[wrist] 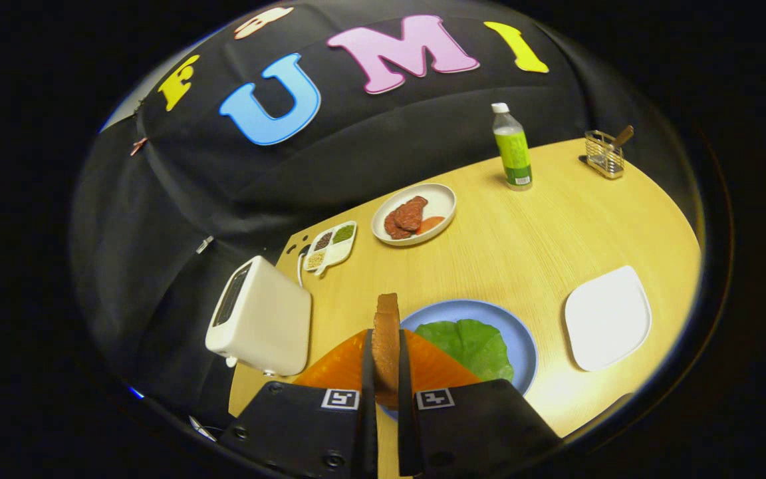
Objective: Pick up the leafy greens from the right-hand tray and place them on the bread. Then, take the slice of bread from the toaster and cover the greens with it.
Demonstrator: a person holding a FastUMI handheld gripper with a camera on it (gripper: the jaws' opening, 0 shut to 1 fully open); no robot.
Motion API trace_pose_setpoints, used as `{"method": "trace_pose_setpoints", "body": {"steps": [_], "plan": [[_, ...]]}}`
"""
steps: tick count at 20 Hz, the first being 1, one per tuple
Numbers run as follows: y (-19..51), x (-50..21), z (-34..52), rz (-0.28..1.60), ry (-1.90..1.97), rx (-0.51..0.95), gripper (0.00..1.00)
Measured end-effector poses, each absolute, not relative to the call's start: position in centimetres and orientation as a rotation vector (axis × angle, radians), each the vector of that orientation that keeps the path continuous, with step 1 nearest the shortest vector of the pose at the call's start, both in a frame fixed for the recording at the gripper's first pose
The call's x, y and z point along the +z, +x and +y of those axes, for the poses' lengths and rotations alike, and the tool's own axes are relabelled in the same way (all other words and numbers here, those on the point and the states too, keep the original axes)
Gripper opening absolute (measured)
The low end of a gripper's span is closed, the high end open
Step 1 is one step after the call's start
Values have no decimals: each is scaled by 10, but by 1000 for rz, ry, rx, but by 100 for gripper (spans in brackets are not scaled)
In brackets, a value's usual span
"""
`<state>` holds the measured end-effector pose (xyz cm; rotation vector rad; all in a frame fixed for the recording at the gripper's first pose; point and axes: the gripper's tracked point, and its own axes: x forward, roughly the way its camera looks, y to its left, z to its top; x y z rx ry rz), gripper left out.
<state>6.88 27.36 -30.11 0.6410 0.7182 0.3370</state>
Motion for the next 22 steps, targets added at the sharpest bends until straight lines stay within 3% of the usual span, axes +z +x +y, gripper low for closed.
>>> {"method": "trace_pose_setpoints", "body": {"steps": [8,13,14,17,22], "plan": [[63,-342,232,756,567,185,19],[50,-368,219,810,434,164,50],[50,-368,214,801,416,151,50],[54,-359,198,760,379,121,64],[57,-326,171,675,292,118,72]]}}
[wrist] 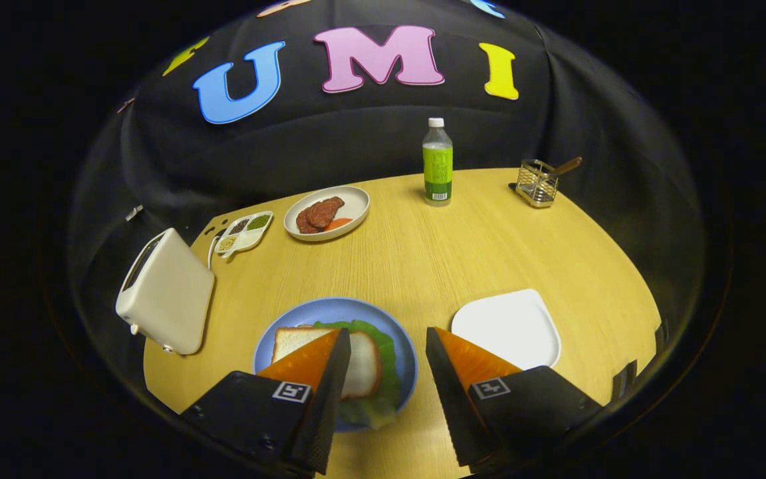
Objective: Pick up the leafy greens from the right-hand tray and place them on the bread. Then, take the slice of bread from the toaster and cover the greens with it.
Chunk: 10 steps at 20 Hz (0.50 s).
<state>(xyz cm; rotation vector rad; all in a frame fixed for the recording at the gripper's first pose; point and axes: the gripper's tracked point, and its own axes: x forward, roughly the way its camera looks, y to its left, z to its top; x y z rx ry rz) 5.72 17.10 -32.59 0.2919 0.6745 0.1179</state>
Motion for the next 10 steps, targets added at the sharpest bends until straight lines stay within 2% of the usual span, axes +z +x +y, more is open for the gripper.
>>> {"method": "trace_pose_setpoints", "body": {"steps": [6,9,10], "plan": [[60,-259,133,516,186,116,80],[59,-219,124,446,171,126,93],[56,-209,123,439,170,138,94]]}}
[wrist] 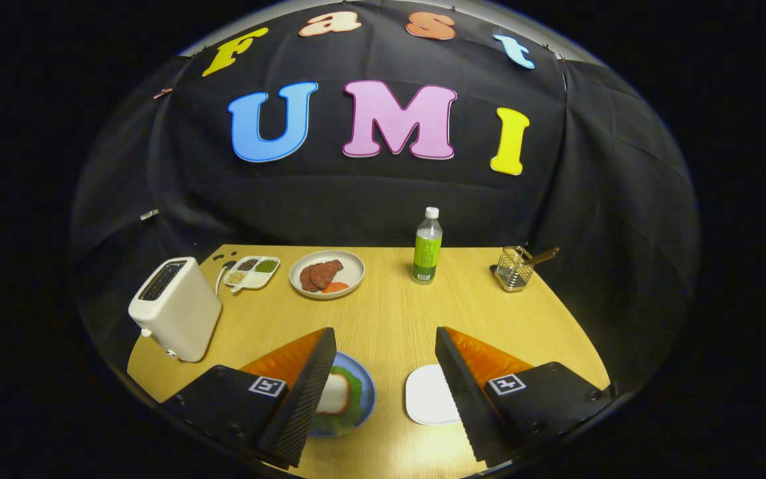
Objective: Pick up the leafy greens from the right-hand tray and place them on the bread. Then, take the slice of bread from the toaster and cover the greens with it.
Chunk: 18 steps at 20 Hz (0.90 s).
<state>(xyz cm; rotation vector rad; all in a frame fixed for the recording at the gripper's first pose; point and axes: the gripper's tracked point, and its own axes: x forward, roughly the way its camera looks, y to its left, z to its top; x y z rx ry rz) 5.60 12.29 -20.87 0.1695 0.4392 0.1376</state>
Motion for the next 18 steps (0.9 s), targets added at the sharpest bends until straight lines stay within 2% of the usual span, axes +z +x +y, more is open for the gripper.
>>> {"method": "trace_pose_setpoints", "body": {"steps": [3,9,18], "plan": [[50,-180,118,399,144,156,99],[42,-144,112,324,166,189,99],[40,-132,110,288,155,182,99]]}}
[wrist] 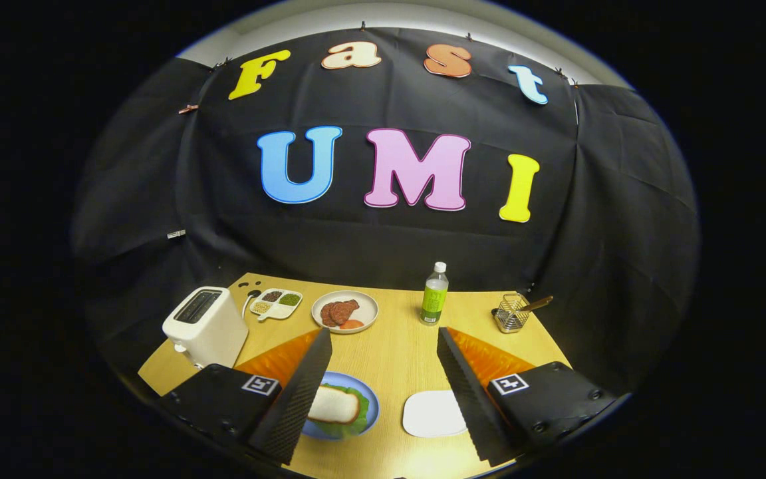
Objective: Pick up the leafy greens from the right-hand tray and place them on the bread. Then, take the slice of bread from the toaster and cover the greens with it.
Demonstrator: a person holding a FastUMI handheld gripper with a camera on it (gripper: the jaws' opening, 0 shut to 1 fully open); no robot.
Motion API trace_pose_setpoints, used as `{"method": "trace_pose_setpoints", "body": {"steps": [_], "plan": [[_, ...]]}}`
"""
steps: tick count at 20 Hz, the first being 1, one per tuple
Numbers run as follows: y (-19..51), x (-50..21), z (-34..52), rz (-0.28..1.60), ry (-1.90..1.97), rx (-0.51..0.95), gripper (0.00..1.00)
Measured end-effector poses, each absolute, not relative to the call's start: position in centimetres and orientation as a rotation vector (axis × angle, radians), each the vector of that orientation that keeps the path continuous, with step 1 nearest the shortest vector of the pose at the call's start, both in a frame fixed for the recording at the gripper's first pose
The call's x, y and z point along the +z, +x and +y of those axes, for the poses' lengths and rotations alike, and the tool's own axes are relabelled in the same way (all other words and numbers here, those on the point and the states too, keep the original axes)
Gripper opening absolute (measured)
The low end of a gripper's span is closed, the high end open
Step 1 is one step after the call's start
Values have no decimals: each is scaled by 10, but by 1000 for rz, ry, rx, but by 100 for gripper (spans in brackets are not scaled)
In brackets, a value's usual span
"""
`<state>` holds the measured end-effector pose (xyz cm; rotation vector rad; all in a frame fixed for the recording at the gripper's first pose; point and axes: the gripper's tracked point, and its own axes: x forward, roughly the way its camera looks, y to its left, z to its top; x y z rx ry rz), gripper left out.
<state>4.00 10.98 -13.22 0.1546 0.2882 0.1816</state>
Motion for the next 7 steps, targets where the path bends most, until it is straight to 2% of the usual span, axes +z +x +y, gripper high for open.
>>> {"method": "trace_pose_setpoints", "body": {"steps": [7], "plan": [[38,-127,115,279,151,190,99]]}}
